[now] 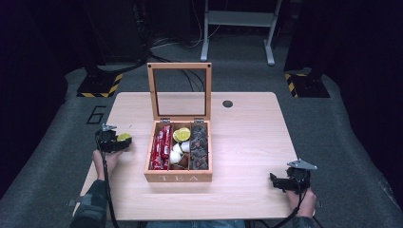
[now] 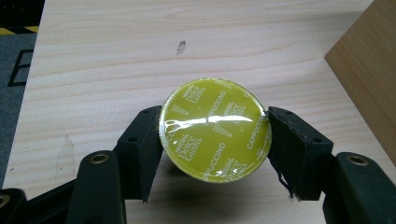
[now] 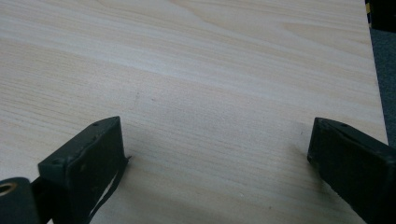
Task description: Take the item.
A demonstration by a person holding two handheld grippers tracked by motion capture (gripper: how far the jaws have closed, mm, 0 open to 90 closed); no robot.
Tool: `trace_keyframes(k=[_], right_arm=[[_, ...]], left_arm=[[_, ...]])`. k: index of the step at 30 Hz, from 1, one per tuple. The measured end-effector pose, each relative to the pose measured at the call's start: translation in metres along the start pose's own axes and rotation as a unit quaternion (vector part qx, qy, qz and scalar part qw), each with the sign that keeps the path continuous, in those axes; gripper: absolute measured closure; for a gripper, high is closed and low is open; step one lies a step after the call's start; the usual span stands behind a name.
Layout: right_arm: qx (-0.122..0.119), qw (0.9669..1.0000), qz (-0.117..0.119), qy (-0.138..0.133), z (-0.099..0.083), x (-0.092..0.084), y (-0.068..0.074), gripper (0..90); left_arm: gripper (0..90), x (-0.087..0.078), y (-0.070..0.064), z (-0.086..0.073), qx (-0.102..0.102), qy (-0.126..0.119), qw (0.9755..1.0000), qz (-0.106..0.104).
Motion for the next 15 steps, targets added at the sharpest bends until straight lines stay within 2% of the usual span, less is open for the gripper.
trace_keyframes(k=[6,10,14,15], right_arm=[[0.000,1.0000,0.000,0.000,0.0000,0.0000,0.0000,3.3],[0.000,1.0000,0.000,0.000,0.0000,0.0000,0.0000,3.4],[0.000,1.0000,0.000,0.000,0.0000,-0.0001,0.0001,3.4],[0.000,1.0000,0.000,0.000,0.0000,-0.0001,0.0001,3.5]], left_arm=[[37.4,0.0004,-0.0005,0.0003,0.000,-0.003,1.0000,0.003],[35.8,-0.0009,-0.0008,-0.0008,0.000,0.004,1.0000,-0.004],[26.6,-0.0049,-0.0013,-0.0008,-0.004,0.005,1.0000,-0.005],[24.5,-0.0094,-0.0023,0.0000,0.001,0.008,1.0000,-0.006]])
Point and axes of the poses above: each handheld gripper's, and its own axes: x roughly forward along the jaws, z roughly out of its top, y roughly to its left, the point moved 7 cm from there along x, roughly forward along the jaws, and after that the axes turned 2 degrees about y, right-handed, at the moved point
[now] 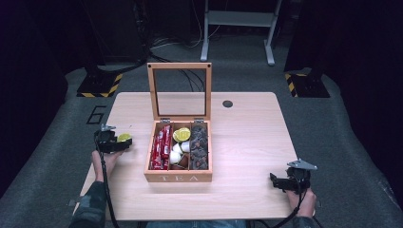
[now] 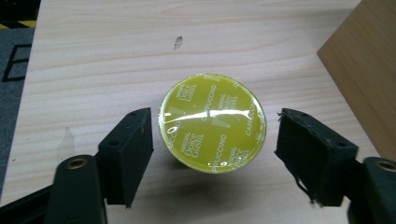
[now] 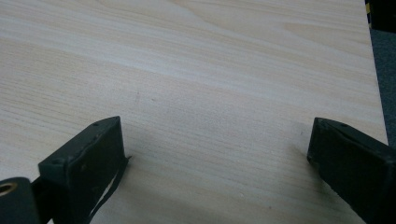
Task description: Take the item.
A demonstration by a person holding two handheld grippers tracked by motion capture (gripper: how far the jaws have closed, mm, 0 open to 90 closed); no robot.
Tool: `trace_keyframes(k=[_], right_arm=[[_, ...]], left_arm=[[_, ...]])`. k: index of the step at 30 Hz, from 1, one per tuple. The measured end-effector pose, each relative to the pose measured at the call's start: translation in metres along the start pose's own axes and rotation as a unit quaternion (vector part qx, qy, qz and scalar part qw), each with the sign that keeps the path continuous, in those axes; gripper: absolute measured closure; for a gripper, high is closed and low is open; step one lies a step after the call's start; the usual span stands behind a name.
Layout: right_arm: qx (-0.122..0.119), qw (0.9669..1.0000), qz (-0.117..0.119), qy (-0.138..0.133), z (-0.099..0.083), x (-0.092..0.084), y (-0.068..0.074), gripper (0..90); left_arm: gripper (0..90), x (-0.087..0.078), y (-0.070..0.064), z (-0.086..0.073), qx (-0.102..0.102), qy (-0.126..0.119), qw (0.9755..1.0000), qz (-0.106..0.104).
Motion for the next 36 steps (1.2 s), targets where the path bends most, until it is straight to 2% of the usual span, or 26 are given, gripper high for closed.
trace_keyframes(k=[5,8,17,19,20,21,24,27,29,32,36], right_arm=[[0.000,1.0000,0.000,0.000,0.000,0.000,0.000,3.5],[0.000,1.0000,0.000,0.000,0.000,0.000,0.000,3.5],[-0.001,1.0000,0.000,-0.001,0.000,0.000,0.000,3.5],[-0.001,1.0000,0.000,-0.001,0.000,0.000,0.000,3.5],[0.000,1.0000,0.000,0.000,0.000,0.000,0.000,3.5],[0.000,1.0000,0.000,0.000,0.000,0.000,0.000,3.5],[-0.001,1.0000,-0.001,-0.001,0.000,0.000,0.000,3.5],[0.000,1.0000,0.000,0.000,0.000,0.000,0.000,3.5],[0.000,1.0000,0.000,0.000,0.000,0.000,0.000,3.5],[0.000,1.0000,-0.001,0.000,0.000,0.000,0.000,3.5],[-0.001,1.0000,-0.001,-0.001,0.000,0.000,0.000,3.5]], left_arm=[[18.0,-0.009,-0.003,0.002,0.007,-0.006,1.0000,-0.001],[15.8,-0.019,-0.006,0.004,0.020,-0.011,0.9997,-0.005],[14.8,-0.040,-0.013,0.007,0.024,-0.029,0.9993,-0.005],[15.0,-0.046,-0.016,0.006,0.028,-0.030,0.9991,-0.008],[15.1,-0.051,-0.018,0.005,0.037,-0.037,0.9986,-0.002],[15.1,-0.051,-0.018,0.005,0.037,-0.037,0.9986,-0.002],[15.1,-0.060,-0.021,-0.002,0.048,-0.031,0.9983,-0.006],[15.1,-0.066,-0.022,-0.008,0.048,-0.040,0.9980,-0.004],[15.1,-0.070,-0.022,-0.010,0.051,-0.034,0.9981,-0.006],[15.1,-0.078,-0.024,-0.017,0.054,-0.047,0.9974,-0.001],[15.1,-0.085,-0.024,-0.025,0.060,-0.041,0.9974,0.000]])
Point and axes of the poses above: each handheld gripper's, and its own axes: x roughly forward along the jaws, z roughly out of its top, y roughly to its left, the point moved 7 cm from there along x, roughly forward along the jaws, and after that the axes turned 2 degrees about y, right-handed, at the moved point
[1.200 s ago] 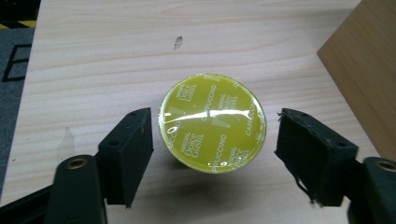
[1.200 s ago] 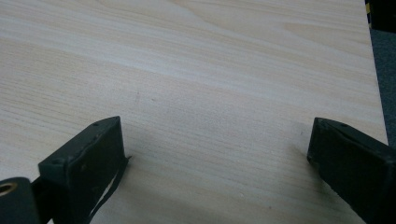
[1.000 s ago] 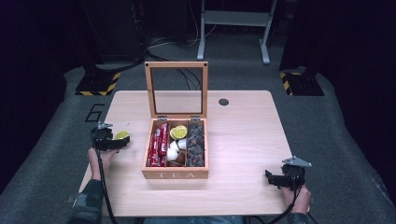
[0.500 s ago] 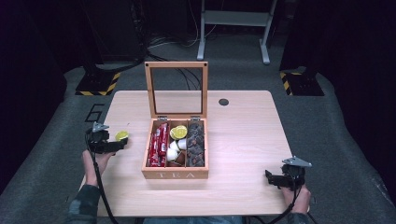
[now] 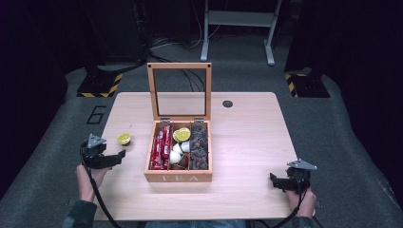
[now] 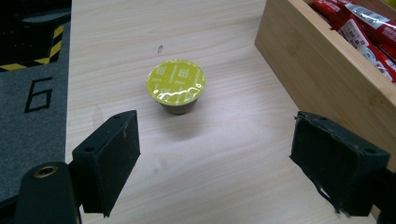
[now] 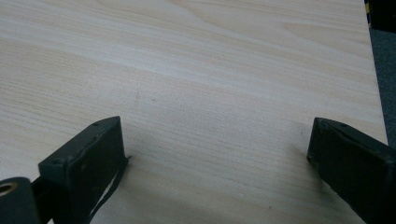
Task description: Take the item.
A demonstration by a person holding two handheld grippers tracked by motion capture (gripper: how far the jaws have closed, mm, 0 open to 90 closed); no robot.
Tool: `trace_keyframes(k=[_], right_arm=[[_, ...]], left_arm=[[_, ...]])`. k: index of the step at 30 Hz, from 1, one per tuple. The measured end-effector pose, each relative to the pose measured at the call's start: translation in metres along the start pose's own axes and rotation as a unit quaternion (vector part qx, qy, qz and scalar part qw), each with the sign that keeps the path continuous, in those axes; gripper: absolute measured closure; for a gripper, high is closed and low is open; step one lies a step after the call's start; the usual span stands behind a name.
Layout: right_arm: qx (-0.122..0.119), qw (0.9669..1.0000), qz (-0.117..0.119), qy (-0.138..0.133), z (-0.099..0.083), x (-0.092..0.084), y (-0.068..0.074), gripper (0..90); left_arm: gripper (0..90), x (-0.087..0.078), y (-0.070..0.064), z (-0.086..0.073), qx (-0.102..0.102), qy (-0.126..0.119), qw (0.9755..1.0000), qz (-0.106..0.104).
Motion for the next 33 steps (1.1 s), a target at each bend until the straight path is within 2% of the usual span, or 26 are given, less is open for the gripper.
trace_keyframes(k=[13,18,19,26,33], right_arm=[[0.000,1.0000,0.000,0.000,0.000,0.000,0.000,3.5],[0.001,1.0000,0.000,0.000,0.000,0.000,0.000,3.5],[0.001,1.0000,0.000,0.000,0.000,0.000,0.000,3.5],[0.001,1.0000,0.000,0.001,0.000,0.000,0.000,3.5],[0.000,1.0000,0.000,0.000,0.000,0.000,0.000,3.5]], left_arm=[[15.1,-0.013,-0.004,-0.028,0.003,-0.004,0.9999,0.009],[15.1,-0.018,-0.006,-0.047,0.000,0.002,0.9999,0.014],[15.1,-0.018,-0.006,-0.047,0.000,0.002,0.9999,0.014],[14.7,-0.013,-0.007,-0.073,-0.002,0.017,0.9996,0.021],[14.2,-0.008,-0.008,-0.082,-0.007,0.018,0.9996,0.021]])
Point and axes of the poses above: each handheld gripper's, and its own axes: x roughly forward along the jaws, z roughly out of its top, y roughly to its left, the point moved 7 cm from there along x, roughly forward along the jaws, and after that the axes turned 2 degrees about y, right-handed, at the moved point
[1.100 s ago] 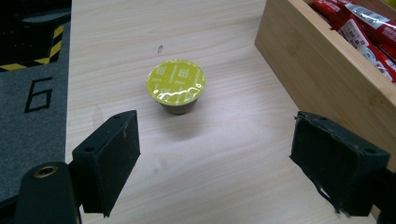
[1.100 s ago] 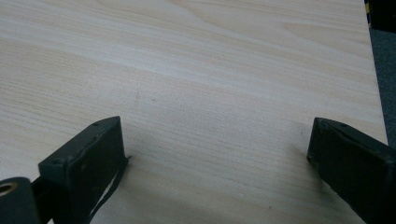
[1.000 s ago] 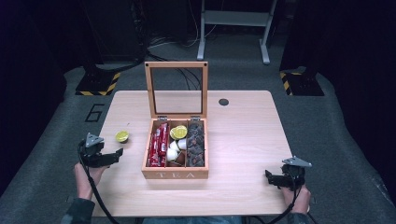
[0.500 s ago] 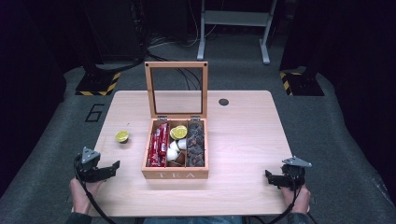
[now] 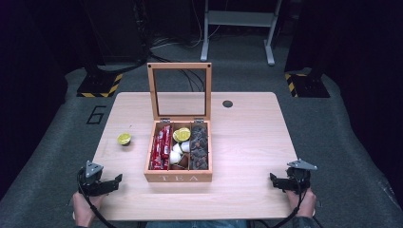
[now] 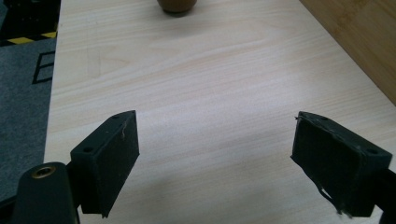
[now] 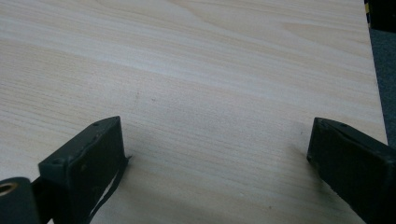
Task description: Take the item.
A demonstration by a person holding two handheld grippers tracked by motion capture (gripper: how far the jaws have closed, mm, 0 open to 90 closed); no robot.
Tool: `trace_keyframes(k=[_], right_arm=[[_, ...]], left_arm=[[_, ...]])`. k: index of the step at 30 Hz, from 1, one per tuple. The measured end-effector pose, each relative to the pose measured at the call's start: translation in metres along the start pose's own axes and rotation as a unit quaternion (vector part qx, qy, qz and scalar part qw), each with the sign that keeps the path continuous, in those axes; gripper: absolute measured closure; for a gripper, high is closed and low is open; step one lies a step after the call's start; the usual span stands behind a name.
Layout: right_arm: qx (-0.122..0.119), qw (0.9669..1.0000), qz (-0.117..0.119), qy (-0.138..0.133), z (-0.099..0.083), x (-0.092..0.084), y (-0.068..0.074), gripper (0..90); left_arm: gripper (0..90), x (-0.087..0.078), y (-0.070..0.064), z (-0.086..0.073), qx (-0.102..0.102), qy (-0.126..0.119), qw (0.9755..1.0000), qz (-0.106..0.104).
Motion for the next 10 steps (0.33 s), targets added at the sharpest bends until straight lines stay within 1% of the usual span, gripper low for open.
trace_keyframes(k=[1,3,5,6,10], right_arm=[[0.000,1.0000,0.000,0.000,0.0000,0.0000,0.0000,3.5],[0.000,1.0000,0.000,0.000,0.0000,0.0000,0.0000,3.5],[0.000,1.0000,0.000,0.000,0.0000,0.0000,0.0000,3.5],[0.000,1.0000,0.000,0.000,0.0000,0.0000,0.0000,3.5],[0.000,1.0000,0.000,0.000,0.0001,0.0000,0.0000,3.4]], left_arm=[[14.0,0.0014,0.0000,-0.0016,0.002,0.002,1.0000,0.003],[13.7,0.0021,-0.0002,-0.0030,0.003,0.006,1.0000,0.002],[13.2,0.0025,-0.0004,-0.0036,0.001,0.006,1.0000,0.002],[13.2,0.0037,-0.0002,-0.0039,0.000,0.002,1.0000,0.004],[12.3,0.0075,-0.0003,-0.0072,-0.001,0.006,1.0000,0.004]])
Point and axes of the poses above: each handheld gripper's, and its own axes: x roughly forward along the jaws, z roughly out of its top, y roughly to its left, the point moved 7 cm from there along x, roughly forward along the jaws, and after that the axes turned 2 degrees about y, right-handed, at the moved point
